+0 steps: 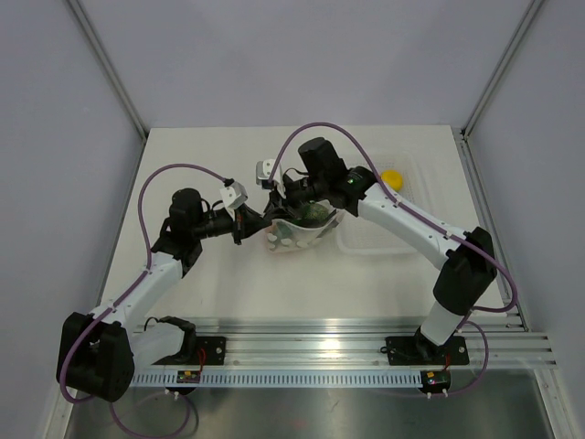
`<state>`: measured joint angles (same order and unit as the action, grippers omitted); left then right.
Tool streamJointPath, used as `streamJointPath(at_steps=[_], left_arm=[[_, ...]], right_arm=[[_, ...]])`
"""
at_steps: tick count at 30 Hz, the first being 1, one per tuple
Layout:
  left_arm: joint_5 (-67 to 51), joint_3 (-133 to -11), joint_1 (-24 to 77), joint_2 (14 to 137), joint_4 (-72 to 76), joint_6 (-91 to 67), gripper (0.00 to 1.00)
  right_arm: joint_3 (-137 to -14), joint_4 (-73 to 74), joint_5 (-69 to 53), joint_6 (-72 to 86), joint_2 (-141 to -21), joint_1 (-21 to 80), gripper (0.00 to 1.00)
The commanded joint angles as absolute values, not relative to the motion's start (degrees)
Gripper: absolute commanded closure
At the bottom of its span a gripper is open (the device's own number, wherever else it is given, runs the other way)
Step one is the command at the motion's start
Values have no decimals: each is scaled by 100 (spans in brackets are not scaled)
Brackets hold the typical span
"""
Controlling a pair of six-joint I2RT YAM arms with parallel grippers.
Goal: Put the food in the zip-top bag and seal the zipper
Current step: Zip the zipper food storage bag at the center of the board.
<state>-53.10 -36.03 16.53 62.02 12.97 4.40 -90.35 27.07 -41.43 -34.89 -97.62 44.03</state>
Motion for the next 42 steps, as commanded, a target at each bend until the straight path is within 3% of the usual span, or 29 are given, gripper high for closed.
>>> streamJointPath(at_steps=[1,22,26,27,30,35,42], left_arm=[[-5484,-3859,1608,6161,1529,518,100],[-5335,-3927,1389,6082,1600,404,100],[-5476,-4350,1406,6231,776,624,34],[-5336,-4368,1398,6231,704,694,29],[-5335,-4342,1397,6179,808,695,29],[-5431,-4420,1503,6319,1099,457,39],[-5414,-4605,1801,6591,958,483,42]], right_arm=[[-9141,2593,-4087,-3481,-9678,4281,98],[-8438,2743,-3946,-3542,-8921,3797,100],[-8411,2575,-4078,-3411,-8895,3788,100],[-8411,2540,-4087,-3393,-8903,3797,100],[-8437,2531,-4122,-3358,-8930,3797,100],[-8464,2479,-4175,-3287,-8965,3788,100],[-8552,2505,-4245,-3217,-9044,3788,100]])
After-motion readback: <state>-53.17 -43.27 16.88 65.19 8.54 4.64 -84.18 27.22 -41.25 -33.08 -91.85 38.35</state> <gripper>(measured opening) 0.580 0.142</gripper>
